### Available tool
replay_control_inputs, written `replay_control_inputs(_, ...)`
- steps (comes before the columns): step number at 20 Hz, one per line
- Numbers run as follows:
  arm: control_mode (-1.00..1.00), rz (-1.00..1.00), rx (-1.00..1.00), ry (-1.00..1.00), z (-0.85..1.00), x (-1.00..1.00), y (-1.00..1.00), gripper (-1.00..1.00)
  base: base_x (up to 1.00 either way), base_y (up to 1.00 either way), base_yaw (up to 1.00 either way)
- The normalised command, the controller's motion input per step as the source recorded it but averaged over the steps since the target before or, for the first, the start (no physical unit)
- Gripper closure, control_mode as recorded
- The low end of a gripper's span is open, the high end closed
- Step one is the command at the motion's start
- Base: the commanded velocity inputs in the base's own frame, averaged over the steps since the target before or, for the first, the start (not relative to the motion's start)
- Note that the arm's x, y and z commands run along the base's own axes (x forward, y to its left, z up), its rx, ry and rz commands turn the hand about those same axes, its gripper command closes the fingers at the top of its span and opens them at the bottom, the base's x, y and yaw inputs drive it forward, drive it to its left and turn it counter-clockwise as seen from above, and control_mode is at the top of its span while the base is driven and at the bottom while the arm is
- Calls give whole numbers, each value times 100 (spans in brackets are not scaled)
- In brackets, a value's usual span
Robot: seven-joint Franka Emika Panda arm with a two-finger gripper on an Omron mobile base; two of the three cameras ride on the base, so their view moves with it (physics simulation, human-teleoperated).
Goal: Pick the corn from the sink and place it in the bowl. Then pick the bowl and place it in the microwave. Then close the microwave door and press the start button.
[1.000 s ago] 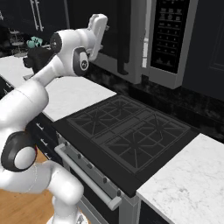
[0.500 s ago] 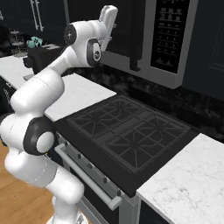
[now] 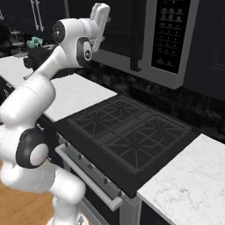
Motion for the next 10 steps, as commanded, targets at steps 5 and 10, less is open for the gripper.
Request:
replay_control_inputs(5, -100, 0, -1, 1, 9, -99, 35, -100, 0, 0, 0)
replay_control_inputs(10, -100, 6, -19, 36, 5, -93, -1, -100, 0, 0, 0)
